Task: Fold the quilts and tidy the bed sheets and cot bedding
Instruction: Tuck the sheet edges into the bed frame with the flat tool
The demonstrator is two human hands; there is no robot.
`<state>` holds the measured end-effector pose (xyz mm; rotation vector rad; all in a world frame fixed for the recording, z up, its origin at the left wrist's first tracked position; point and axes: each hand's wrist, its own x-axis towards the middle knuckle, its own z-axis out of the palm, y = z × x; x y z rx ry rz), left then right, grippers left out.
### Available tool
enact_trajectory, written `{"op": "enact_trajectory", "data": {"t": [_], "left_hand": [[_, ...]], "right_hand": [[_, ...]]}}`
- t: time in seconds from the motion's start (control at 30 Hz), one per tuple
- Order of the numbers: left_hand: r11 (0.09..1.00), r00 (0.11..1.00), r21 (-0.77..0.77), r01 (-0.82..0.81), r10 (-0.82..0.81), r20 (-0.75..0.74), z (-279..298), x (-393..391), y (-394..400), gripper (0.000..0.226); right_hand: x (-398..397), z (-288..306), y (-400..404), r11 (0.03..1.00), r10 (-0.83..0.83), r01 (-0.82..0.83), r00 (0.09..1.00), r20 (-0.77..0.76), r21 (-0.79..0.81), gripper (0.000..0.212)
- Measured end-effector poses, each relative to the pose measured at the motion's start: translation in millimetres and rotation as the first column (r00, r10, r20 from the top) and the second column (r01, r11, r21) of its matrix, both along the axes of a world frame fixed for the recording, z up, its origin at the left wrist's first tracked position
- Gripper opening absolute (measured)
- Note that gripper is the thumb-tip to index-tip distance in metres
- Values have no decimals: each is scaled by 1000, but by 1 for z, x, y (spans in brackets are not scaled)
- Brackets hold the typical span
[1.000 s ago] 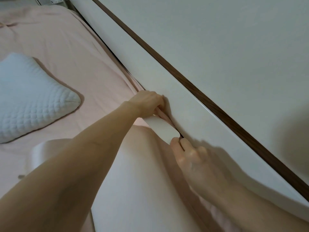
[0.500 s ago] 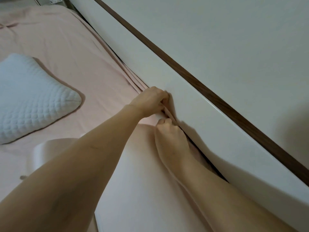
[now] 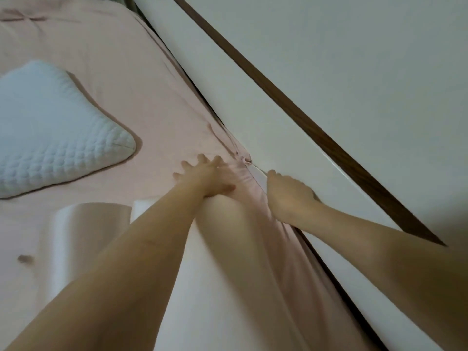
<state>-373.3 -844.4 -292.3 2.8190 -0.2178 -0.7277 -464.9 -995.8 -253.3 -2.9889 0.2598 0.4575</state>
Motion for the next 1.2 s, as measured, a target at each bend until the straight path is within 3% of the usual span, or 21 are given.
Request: {"op": "enact_trajectory", "data": {"t": [0.07,0.17,0.3,0.53,0.77,0.97,1.2], "left_hand": [[1000,999,5,-24,24,-45,-4,3,-3,88],[998,997,39,-51,53,-59,-15,10,-9,103],[999,998,34,-40,42,-53,-24,16,-8,106],[999,999,27,-37,37,0,-35,12,-6,113],[998,1000,65,-15,14,27,-48,20,-8,126],[996,998,75,-54,51,46,-52,34,-4,143],[994,996,82,-75,70,58,-60,47,10,146]], "right_hand": [[9,-4,6,999,14,-11,994,109,-33,26],[50,-18,32,998,24,-18,992,128,-53,32],[90,-26,46,997,62,-56,990,130,-47,35],[75,-27,26,965,245,-231,962,120,-121,35],[107,-39,36,971,227,-216,967,118,-101,32],[120,-48,43,975,209,-184,946,247,-121,28],[154,-53,55,950,285,-253,943,173,-185,36]]}}
